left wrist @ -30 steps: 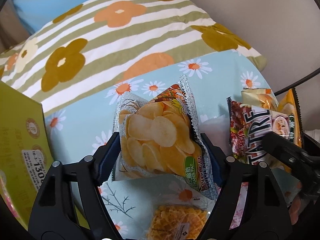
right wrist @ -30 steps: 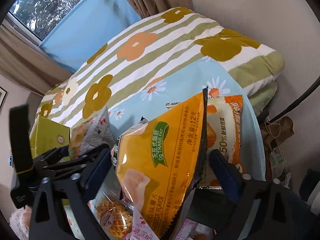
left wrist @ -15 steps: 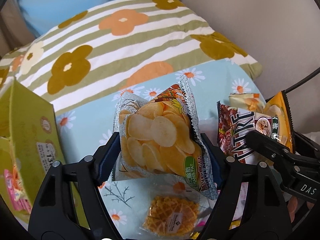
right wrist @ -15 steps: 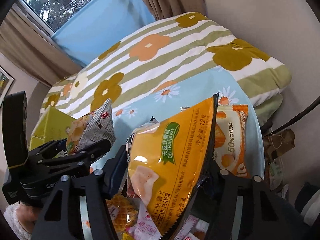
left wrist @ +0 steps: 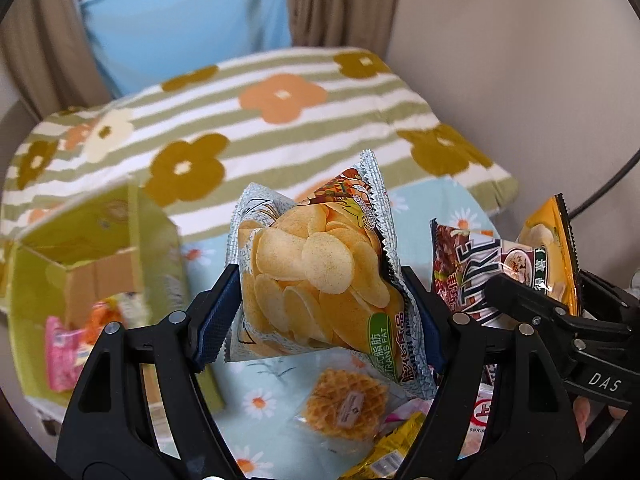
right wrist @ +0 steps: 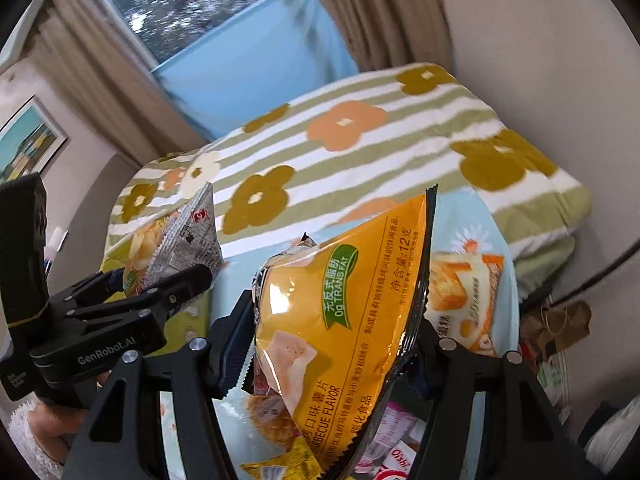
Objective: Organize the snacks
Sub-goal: 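Carry both bags over the box and release them inside with both tools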
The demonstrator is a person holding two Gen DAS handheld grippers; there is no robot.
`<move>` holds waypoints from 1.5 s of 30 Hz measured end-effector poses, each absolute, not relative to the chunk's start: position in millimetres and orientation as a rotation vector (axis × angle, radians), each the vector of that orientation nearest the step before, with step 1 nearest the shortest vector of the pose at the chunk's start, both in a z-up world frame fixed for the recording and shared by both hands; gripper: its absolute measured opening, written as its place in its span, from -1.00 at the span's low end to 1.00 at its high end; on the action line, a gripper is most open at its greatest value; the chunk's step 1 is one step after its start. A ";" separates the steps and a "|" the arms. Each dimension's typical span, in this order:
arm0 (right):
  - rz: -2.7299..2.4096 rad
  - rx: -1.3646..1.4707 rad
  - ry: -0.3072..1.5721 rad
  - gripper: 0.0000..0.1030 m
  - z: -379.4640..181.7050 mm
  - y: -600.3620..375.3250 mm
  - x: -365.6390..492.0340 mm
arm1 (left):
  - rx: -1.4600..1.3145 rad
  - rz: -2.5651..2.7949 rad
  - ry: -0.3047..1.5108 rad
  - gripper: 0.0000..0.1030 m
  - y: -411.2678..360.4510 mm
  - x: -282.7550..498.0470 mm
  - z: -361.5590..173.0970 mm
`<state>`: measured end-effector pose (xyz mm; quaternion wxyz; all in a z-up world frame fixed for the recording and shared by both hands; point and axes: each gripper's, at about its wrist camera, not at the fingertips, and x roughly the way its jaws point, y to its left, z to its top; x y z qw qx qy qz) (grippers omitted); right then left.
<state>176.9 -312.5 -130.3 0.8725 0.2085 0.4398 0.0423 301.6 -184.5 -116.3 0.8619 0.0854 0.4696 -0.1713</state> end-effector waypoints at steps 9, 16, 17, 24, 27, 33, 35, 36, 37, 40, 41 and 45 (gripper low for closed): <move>0.235 0.356 0.860 0.17 -91.7 -252.8 195.3 | 0.122 -0.226 0.874 0.44 -112.7 280.8 -57.7; 0.319 0.334 0.837 0.17 -74.5 -186.2 213.1 | 0.063 -0.140 0.836 0.44 -26.9 278.2 -37.1; 0.327 0.331 0.834 0.17 -72.5 -172.3 217.9 | 0.063 -0.131 0.836 0.44 -15.7 279.1 -36.4; 0.375 0.318 0.849 0.17 -72.3 -91.0 248.2 | 0.025 -0.077 0.868 0.44 79.4 299.9 -45.2; 0.376 0.311 0.867 0.17 -76.2 -61.9 258.8 | -0.004 -0.077 0.895 0.45 114.4 310.8 -56.2; 0.334 0.301 0.905 0.17 -87.3 -21.6 276.7 | -0.022 -0.101 0.970 0.45 160.4 346.4 -91.2; 0.319 0.307 0.924 0.17 -92.7 -14.9 280.6 | -0.019 -0.106 1.002 0.45 169.8 358.9 -103.7; 0.313 0.307 0.933 0.17 -95.2 -12.6 281.9 | -0.018 -0.108 1.012 0.45 171.0 364.0 -108.6; 0.307 0.304 0.941 0.17 -97.3 -10.1 283.4 | -0.017 -0.108 1.024 0.45 174.5 370.1 -114.7; 0.282 0.308 0.964 0.17 -105.5 -8.5 288.6 | -0.011 -0.111 1.062 0.45 179.0 384.1 -131.8; 0.278 0.317 0.971 0.17 -108.2 -8.8 290.3 | -0.008 -0.111 1.074 0.45 179.7 387.2 -136.3; 0.269 0.332 0.995 0.17 -118.8 -8.5 301.5 | 0.005 -0.159 1.066 0.68 178.1 396.9 -146.9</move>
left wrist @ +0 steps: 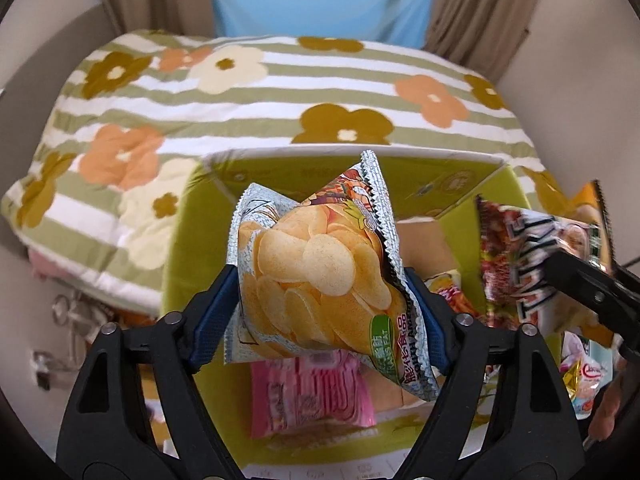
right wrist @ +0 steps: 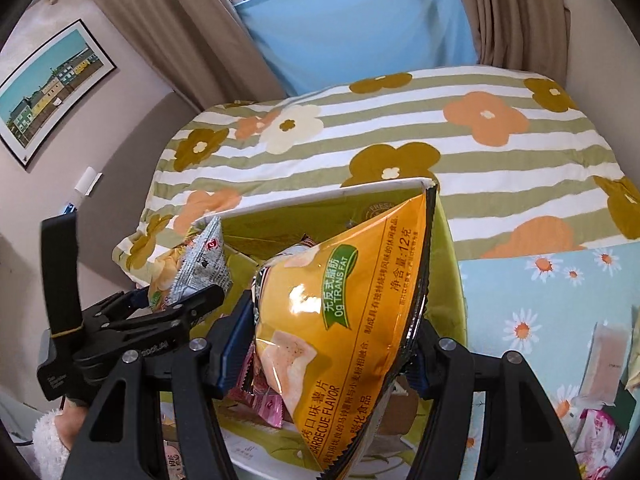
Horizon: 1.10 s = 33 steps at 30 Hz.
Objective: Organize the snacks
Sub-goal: 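Carry both bags over the box and release them inside with both tools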
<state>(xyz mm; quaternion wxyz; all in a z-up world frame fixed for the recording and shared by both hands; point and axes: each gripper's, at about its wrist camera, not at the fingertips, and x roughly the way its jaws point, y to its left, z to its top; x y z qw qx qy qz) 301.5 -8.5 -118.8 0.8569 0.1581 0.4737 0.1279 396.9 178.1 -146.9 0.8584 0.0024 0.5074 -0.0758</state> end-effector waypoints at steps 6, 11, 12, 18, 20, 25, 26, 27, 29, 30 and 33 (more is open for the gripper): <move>0.270 0.316 1.015 0.17 -124.1 -9.5 314.4 | 0.037 -0.117 1.089 0.99 174.8 397.2 -157.2; 0.281 0.302 1.044 0.17 -132.8 -6.7 318.8 | -0.031 -0.111 1.129 0.99 185.1 391.1 -166.6; 0.285 0.304 1.053 0.17 -135.2 -4.9 321.2 | -0.037 -0.108 1.130 0.99 186.2 389.7 -166.6; 0.305 0.320 1.085 0.17 -143.4 0.9 332.8 | -0.031 -0.083 1.127 0.99 191.8 381.8 -165.3; 0.312 0.326 1.089 0.17 -144.0 2.2 334.6 | -0.034 -0.083 1.127 0.99 193.0 380.2 -164.1; 0.298 0.340 1.079 0.56 -144.6 6.4 339.6 | -0.049 -0.087 1.125 0.99 196.6 375.1 -161.4; 0.278 0.335 1.064 0.66 -143.9 6.8 338.7 | -0.054 -0.087 1.126 0.99 197.8 374.1 -161.2; 0.273 0.341 1.046 0.75 -142.8 6.4 336.9 | -0.056 -0.087 1.126 0.99 198.3 373.0 -160.8; 0.278 0.359 1.025 0.76 -140.4 4.4 333.6 | -0.064 -0.087 1.123 0.99 200.3 369.0 -160.0; 0.271 0.360 1.022 0.76 -139.8 3.3 331.4 | -0.066 -0.089 1.123 0.99 201.3 368.5 -159.7; 0.258 0.348 1.047 0.76 -140.5 3.0 326.9 | -0.074 -0.094 1.124 0.99 201.7 363.7 -158.8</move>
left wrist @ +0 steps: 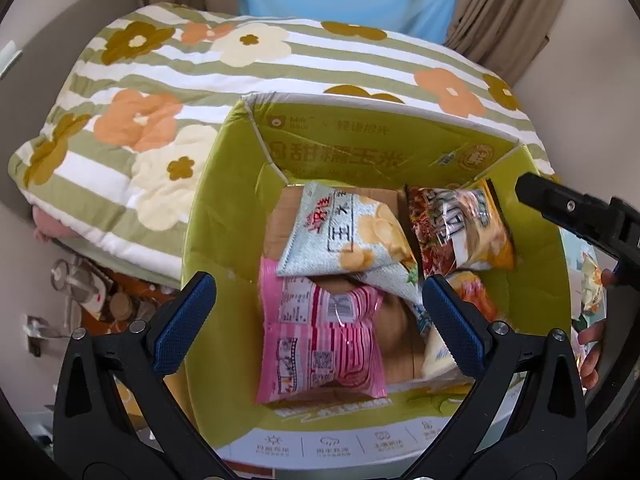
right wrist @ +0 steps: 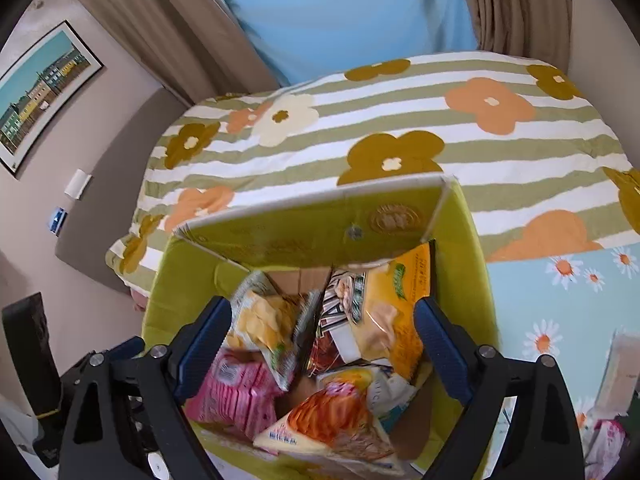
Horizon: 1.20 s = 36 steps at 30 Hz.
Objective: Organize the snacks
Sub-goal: 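Carry both bags over the box and release them inside with both tools, then withdraw both tools from the box toward the remaining snacks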
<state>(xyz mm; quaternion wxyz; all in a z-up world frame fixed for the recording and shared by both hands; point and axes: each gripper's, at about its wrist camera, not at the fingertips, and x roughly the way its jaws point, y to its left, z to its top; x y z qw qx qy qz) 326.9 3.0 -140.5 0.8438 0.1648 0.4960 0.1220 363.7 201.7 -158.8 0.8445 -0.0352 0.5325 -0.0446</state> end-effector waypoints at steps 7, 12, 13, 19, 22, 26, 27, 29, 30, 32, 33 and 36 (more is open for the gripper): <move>0.270 0.342 1.060 0.76 -134.3 2.0 311.2 | -0.078 -0.103 1.106 0.99 200.1 347.8 -148.2; 0.276 0.344 1.029 0.76 -119.4 1.6 295.8 | -0.068 -0.110 1.078 0.99 197.0 334.7 -133.9; 0.275 0.346 1.022 0.76 -116.3 0.7 292.7 | -0.067 -0.115 1.069 0.99 196.1 331.6 -130.1; 0.230 0.351 0.976 0.76 -99.1 -11.4 264.1 | -0.052 -0.173 1.042 0.99 181.1 315.8 -118.3; 0.200 0.355 0.964 0.76 -96.4 -23.4 247.1 | -0.037 -0.218 1.044 0.99 165.7 306.6 -118.0; 0.149 0.375 0.955 0.76 -95.0 -45.4 225.0 | -0.012 -0.266 1.042 0.99 139.6 291.8 -116.2; 0.141 0.386 0.951 0.76 -93.6 -54.2 217.3 | -0.005 -0.279 1.041 0.98 131.2 286.5 -115.1; 0.125 0.390 0.940 0.76 -90.0 -67.3 205.9 | 0.006 -0.298 1.035 0.99 116.1 276.0 -112.8; 0.113 0.386 0.930 0.76 -86.6 -77.4 197.3 | 0.013 -0.310 1.029 0.99 104.6 268.5 -110.5; 0.090 0.374 0.914 0.76 -81.6 -93.3 183.5 | 0.025 -0.323 1.016 0.99 85.0 255.7 -107.0; 0.078 0.369 0.906 0.76 -79.1 -103.3 175.3 | 0.030 -0.327 1.008 0.98 74.6 249.0 -105.5; 0.041 0.365 0.890 0.76 -73.7 -138.6 147.3 | 0.046 -0.345 1.005 0.99 43.3 231.6 -104.3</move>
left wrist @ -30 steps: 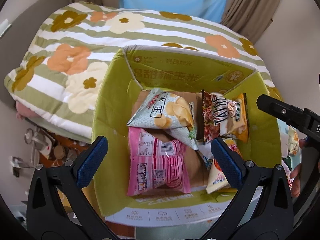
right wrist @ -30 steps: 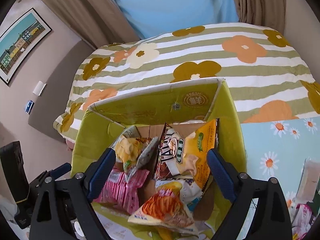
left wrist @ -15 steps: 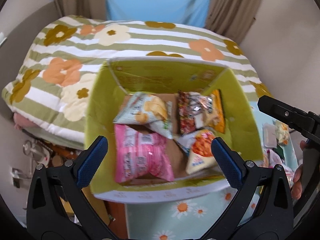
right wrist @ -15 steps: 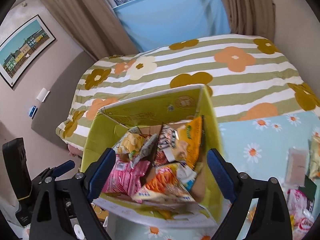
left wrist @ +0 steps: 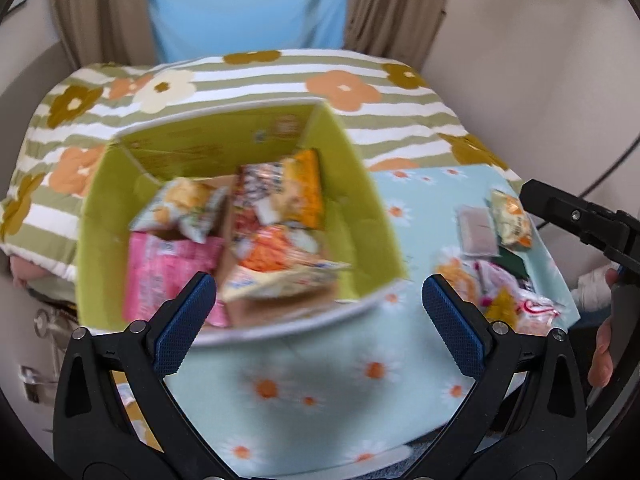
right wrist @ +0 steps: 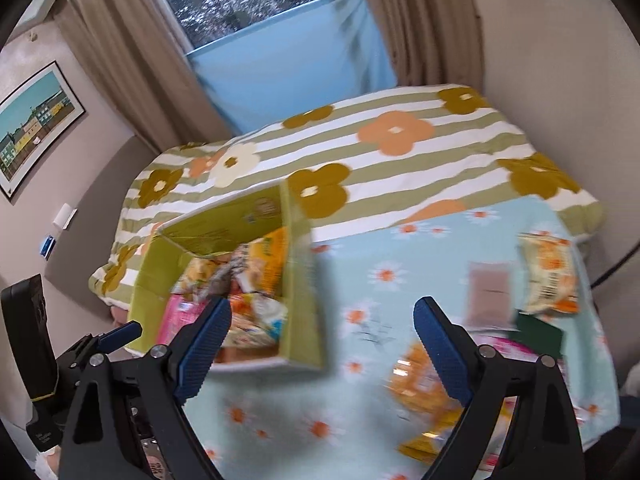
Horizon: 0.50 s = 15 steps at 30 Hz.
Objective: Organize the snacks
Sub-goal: 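Withdraw both tools from the box toward the remaining snacks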
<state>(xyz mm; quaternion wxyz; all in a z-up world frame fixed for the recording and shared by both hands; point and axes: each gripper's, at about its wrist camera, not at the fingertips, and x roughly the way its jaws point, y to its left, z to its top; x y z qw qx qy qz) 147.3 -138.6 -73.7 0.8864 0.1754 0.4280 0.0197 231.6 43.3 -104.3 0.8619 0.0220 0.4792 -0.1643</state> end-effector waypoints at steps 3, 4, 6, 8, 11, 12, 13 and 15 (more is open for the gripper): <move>-0.001 0.364 0.888 0.76 -72.3 -170.4 120.4 | 0.076 -0.372 1.010 0.99 1.3 207.4 -106.7; -0.025 0.356 0.895 0.76 -73.6 -183.4 109.8 | 0.083 -0.381 1.010 0.99 -10.1 200.6 -108.5; -0.072 0.325 0.921 0.76 -79.0 -204.3 91.2 | 0.094 -0.407 1.030 0.99 -37.7 184.8 -117.0; -0.103 0.312 0.948 0.76 -87.1 -224.6 73.6 | 0.103 -0.429 1.049 0.98 -59.2 172.4 -124.8; -0.127 0.329 0.973 0.76 -98.3 -252.6 50.6 | 0.142 -0.462 1.080 0.98 -95.1 151.4 -138.2; -0.129 0.340 0.979 0.76 -102.3 -261.1 43.5 | 0.160 -0.472 1.086 0.98 -107.0 144.9 -142.0; -0.133 0.351 0.987 0.76 -107.1 -269.0 36.3 | 0.183 -0.485 1.090 0.98 -119.2 138.4 -146.1; -0.142 0.367 1.008 0.76 -117.1 -280.9 25.1 | 0.231 -0.509 1.093 0.98 -138.8 126.3 -153.6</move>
